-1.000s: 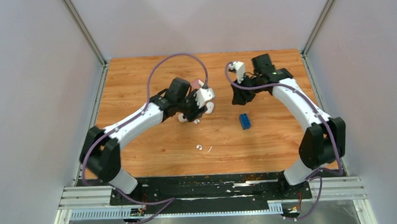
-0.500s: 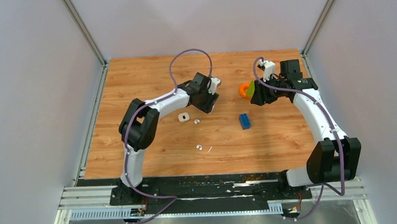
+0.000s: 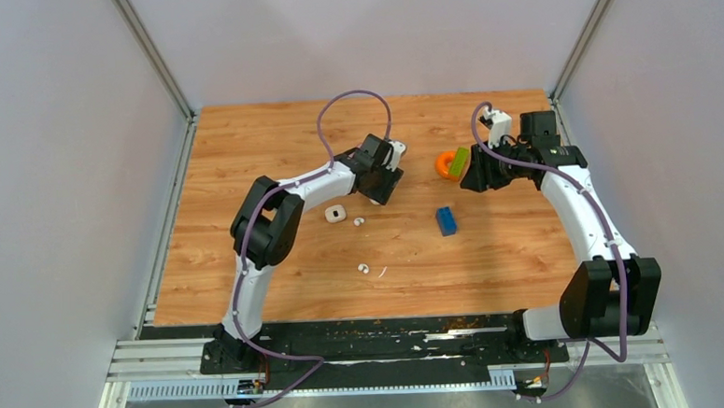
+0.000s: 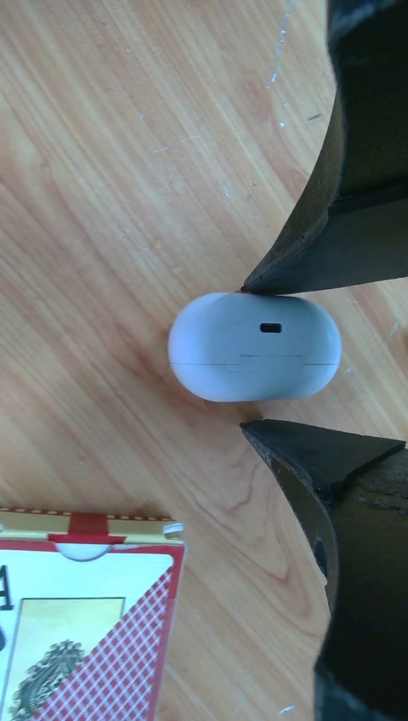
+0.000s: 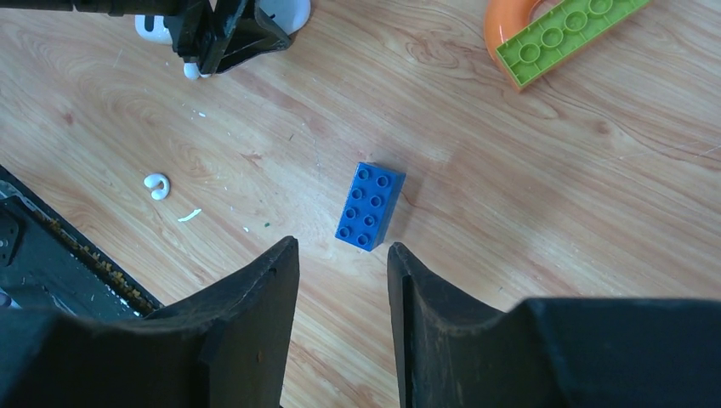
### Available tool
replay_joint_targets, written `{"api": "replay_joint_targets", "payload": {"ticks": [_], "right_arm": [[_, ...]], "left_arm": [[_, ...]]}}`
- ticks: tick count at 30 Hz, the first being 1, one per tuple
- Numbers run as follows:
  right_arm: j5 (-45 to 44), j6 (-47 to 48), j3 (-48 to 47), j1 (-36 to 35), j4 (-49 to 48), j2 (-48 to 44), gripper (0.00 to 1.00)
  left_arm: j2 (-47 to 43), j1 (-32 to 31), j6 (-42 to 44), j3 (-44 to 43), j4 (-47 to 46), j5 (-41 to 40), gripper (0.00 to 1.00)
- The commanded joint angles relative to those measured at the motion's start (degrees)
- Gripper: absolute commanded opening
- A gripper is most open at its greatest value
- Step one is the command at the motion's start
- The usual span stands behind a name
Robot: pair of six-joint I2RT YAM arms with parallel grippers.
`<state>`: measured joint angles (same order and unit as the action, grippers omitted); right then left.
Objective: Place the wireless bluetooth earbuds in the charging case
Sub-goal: Pick up the charging case at the center of the board.
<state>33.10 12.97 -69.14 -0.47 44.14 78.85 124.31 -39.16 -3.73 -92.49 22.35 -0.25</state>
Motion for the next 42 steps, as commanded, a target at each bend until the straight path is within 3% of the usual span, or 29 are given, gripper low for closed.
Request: {"api": "replay_joint_targets", "payload": {"ticks": [1,9,14,17,22,29,35,42], "right_arm": [[1.79,-1.36,0.46,1.67,-2.09,-1.77,0.43],[2.34,-1.28,0.50,2.14,-1.61,-1.55,0.44],[3.20,-0.96,0.88,2.15,-1.56,-1.37,0.43],[5.30,0.14,1.38,2.14,-1.83,-1.69,0.42],[4.69,-4.86,4.15,1.78,-9.62,-4.63,0.41],[-3.46,-18.14,1.28,-10.40,-25.06,-4.82,0.48],[-4.28,-23.27,-6.41,-18.89,-30.70,1.65,0.53],[-3.31,-25.01,-13.25,-23.82,-33.67,7.06,0.58]], "left_arm": [[2.03,-0.68,0.06,-3.26,-2.64,-0.56,0.63],[3.82,-0.66,1.54,-3.54,-2.34,1.59,0.59],[3.28,-0.54,1.00,-4.57,-1.30,2.64,0.37],[0.63,0.50,-0.57,-6.68,-0.89,3.42,0.30],[-8.34,4.21,-11.99,-7.73,-5.27,9.26,0.24],[-26.08,6.21,-28.87,7.35,-27.36,6.28,0.22],[-30.84,6.46,-39.40,9.34,-28.14,4.01,0.24],[-33.43,6.47,-44.46,11.54,-26.84,2.67,0.24]]}}
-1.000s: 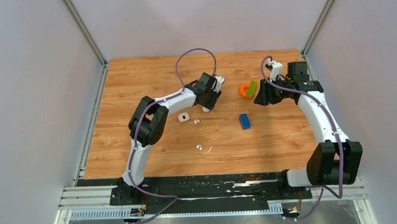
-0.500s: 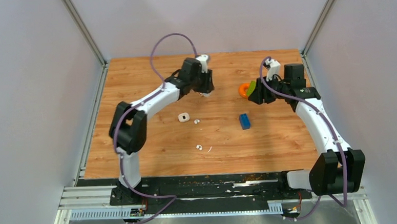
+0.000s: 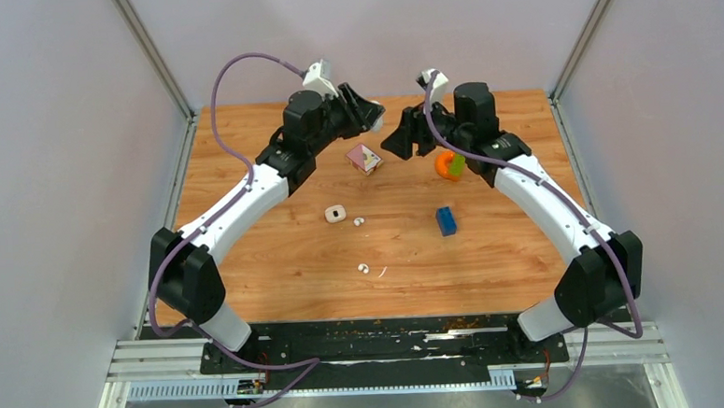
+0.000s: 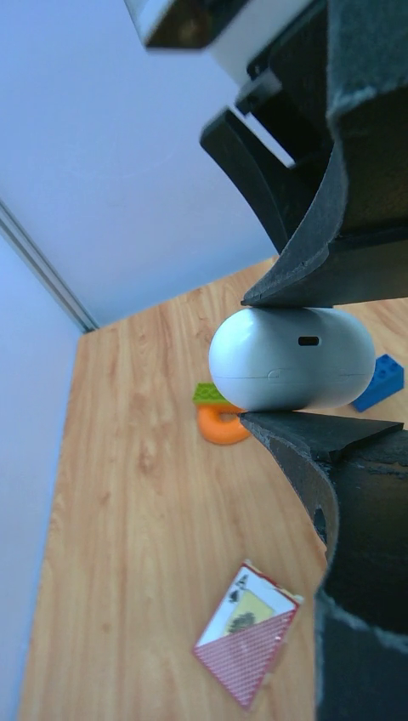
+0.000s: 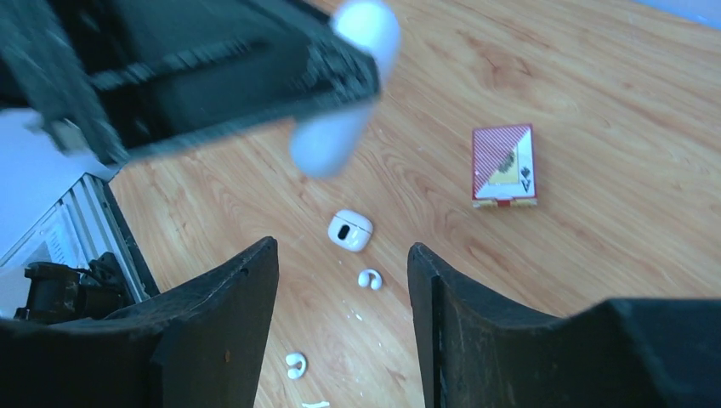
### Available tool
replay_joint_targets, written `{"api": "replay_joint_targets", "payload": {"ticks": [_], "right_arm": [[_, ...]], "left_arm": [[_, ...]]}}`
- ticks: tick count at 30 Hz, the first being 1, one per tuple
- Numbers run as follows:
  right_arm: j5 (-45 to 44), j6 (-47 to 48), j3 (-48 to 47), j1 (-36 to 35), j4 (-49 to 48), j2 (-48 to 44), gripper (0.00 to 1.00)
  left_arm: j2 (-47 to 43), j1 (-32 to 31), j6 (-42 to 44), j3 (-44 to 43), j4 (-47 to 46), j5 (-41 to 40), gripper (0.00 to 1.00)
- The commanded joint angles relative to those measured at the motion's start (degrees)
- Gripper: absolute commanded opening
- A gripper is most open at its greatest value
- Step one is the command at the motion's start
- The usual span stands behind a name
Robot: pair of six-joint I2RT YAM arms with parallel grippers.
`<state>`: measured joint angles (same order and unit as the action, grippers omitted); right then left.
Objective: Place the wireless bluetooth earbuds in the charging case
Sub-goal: Pick up the charging case at the center of the board.
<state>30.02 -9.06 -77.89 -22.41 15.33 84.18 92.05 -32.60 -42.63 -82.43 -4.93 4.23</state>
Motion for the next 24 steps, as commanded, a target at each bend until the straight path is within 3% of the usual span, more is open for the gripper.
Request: {"api": "replay_joint_targets", "payload": {"ticks": [1,12,21,24], "right_arm": [[-0.35,-3.06,-4.97,-2.30,-5.18,2.11,0.58],[-5.27,-3.62,-6.40,-4.80,-7.02,5.09,0.58],[-7.87,-2.96,-7.77,-5.09,-8.38,7.72,0.49],[-6.03,-2.55,-6.81,-5.10,-10.45,7.82,0.40]], "left_arm": [[-1.44,-0.05,-5.68,1.74,0.54,-1.83,0.24],[-2.22,-0.07,-7.26,2.31,0.96,-2.03,0.22],[-2.05,-0.07,-7.30,2.18,0.63,-1.61,0.20],[-1.96,-0.05,-7.38,2.18,0.59,-1.50,0.19]]}}
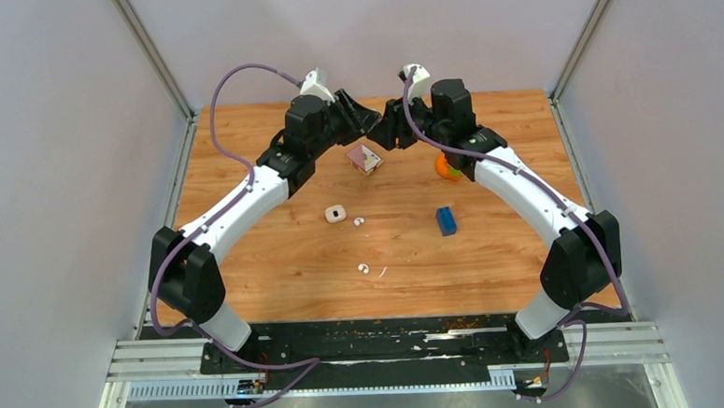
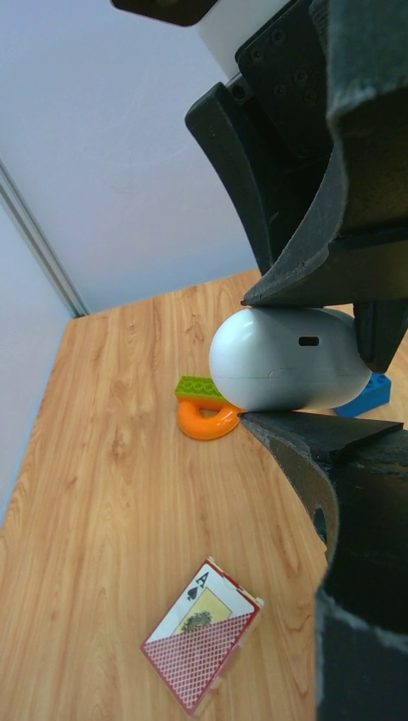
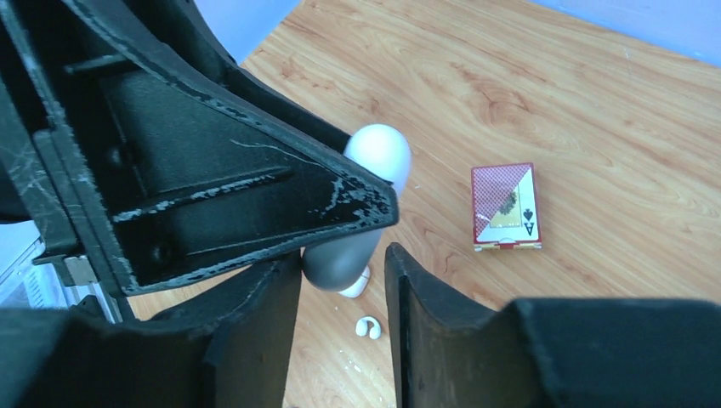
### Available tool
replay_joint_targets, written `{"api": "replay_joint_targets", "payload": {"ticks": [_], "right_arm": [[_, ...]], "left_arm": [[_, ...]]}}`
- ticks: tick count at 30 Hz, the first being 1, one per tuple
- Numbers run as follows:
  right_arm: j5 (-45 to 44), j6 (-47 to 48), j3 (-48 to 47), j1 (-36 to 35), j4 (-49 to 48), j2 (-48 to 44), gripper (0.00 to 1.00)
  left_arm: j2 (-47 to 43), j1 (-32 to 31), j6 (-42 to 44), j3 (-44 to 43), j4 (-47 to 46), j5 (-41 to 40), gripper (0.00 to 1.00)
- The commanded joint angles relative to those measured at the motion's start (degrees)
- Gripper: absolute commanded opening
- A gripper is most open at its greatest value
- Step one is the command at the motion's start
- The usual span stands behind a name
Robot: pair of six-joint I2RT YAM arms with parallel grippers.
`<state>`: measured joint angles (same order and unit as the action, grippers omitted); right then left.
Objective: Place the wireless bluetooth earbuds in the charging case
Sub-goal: Pick up the charging case at the center of the board.
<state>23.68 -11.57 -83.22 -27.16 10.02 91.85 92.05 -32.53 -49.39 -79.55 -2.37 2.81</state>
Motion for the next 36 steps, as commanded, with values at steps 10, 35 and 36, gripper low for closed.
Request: {"api": "replay_joint_targets", "payload": {"ticks": [10,35,36], "right_arm": [[2.86,-0.68,-0.13,-0.34,-9.15,1.17,0.38],[-0.43,7.82,1.78,-1.21,-10.93,-0.61,0.05],[-0.75,10.52,2.62,-1.22,-10.43,-1.67,0.03]], "left_arm": [[-1.70,-0.15,-0.62,-0.82,-2.38,0.36,0.18],[-2.08,1.28,0.24,-0.68,-1.03,-0.43,0.52],[-2.30,1.82,1.42,-0.58,-0.79,0.36,0.58]]}}
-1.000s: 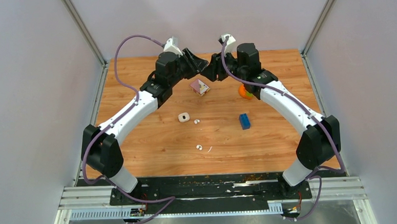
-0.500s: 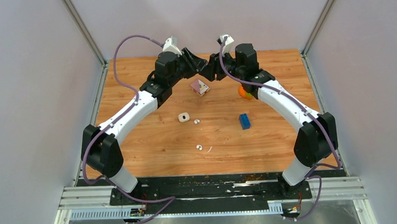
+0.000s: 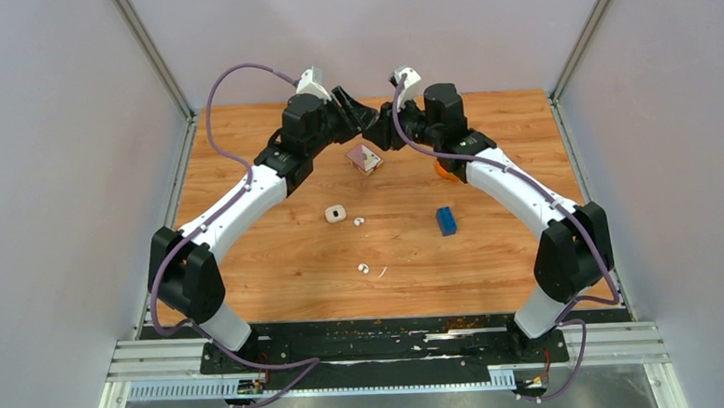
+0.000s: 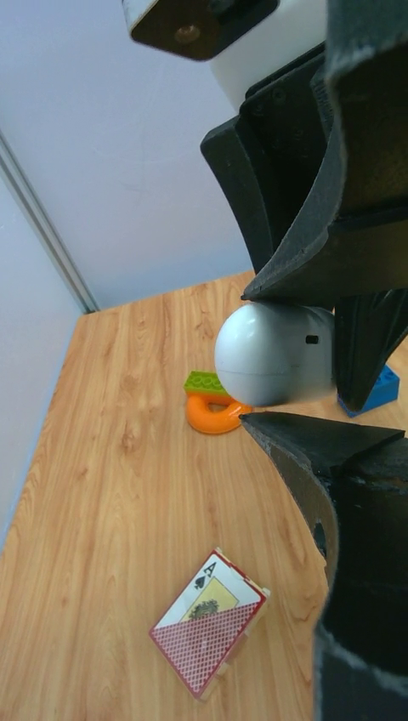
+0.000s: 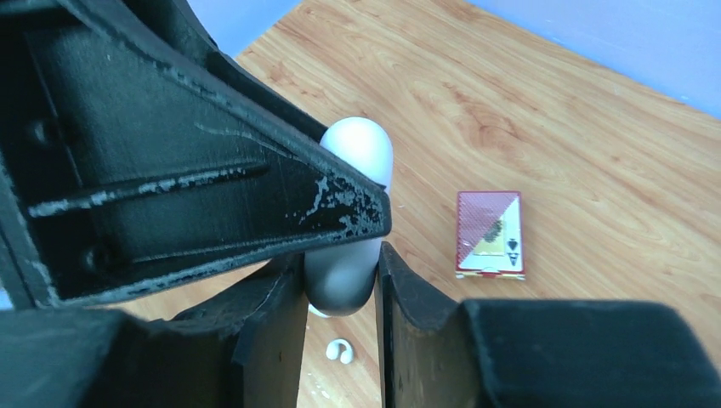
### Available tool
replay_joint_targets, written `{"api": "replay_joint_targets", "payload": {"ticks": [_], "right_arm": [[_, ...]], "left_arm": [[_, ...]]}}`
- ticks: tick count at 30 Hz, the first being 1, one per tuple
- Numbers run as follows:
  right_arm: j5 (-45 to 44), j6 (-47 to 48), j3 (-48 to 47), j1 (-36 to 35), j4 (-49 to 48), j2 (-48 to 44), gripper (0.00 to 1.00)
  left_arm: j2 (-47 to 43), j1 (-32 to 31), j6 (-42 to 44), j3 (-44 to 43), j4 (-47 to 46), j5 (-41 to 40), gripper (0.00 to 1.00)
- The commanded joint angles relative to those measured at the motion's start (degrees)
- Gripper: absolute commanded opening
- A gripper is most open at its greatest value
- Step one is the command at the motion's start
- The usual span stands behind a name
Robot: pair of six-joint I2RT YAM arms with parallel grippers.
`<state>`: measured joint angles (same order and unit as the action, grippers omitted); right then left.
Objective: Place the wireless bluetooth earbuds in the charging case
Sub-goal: Pick up the charging case at the center of the board.
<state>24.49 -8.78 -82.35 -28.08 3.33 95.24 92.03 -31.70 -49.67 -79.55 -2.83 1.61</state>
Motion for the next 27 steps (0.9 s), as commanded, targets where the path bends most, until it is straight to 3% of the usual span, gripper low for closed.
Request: {"api": "replay_joint_targets", "payload": {"ticks": [1,3,6,10,13,15,20,24,27], "right_arm": [[-2.62,11.48,2.73,-0.24,-3.60,-6.56,0.01],[-5.25,19.07,5.52,-0.29,-2.84,-8.91,0.00],[-7.30,33.66,11.22,-0.27,-5.06,-12.78,0.00],[-8.31,53.03,19.34,-0.28,-10.92,-17.30,0.00],[-10.00,63.47,24.58,-0.80,-19.13,-19.49,0.00],[-12.41,70.87,27.71,-1.71,-25.46,-19.78,0.00],[-14.33,84.60,32.99,-4.24,-45.26,-16.77,0.00],[-13.35,93.07,34.23,-5.84,-56.92,-12.51,0.00],[-12.60,95.88,33.26,-6.81,-59.34,-11.26,0.00]], "left_arm": [[-2.48,1.74,3.30,-0.60,-0.44,3.12,0.62],[-3.04,3.87,6.54,-0.78,-1.34,8.77,0.68],[-3.38,7.09,10.30,-2.20,-3.03,23.72,0.73],[-0.64,13.00,13.73,-7.95,7.74,41.76,0.74],[1.63,16.27,9.65,-9.69,11.48,51.77,0.75],[1.72,16.84,5.15,-8.64,9.81,54.47,0.76],[1.75,16.64,-6.07,-3.93,-4.81,57.22,0.74],[3.47,14.87,-6.61,-5.33,-5.53,58.35,0.70],[4.66,13.69,-5.69,-6.88,-3.87,58.44,0.69]]}}
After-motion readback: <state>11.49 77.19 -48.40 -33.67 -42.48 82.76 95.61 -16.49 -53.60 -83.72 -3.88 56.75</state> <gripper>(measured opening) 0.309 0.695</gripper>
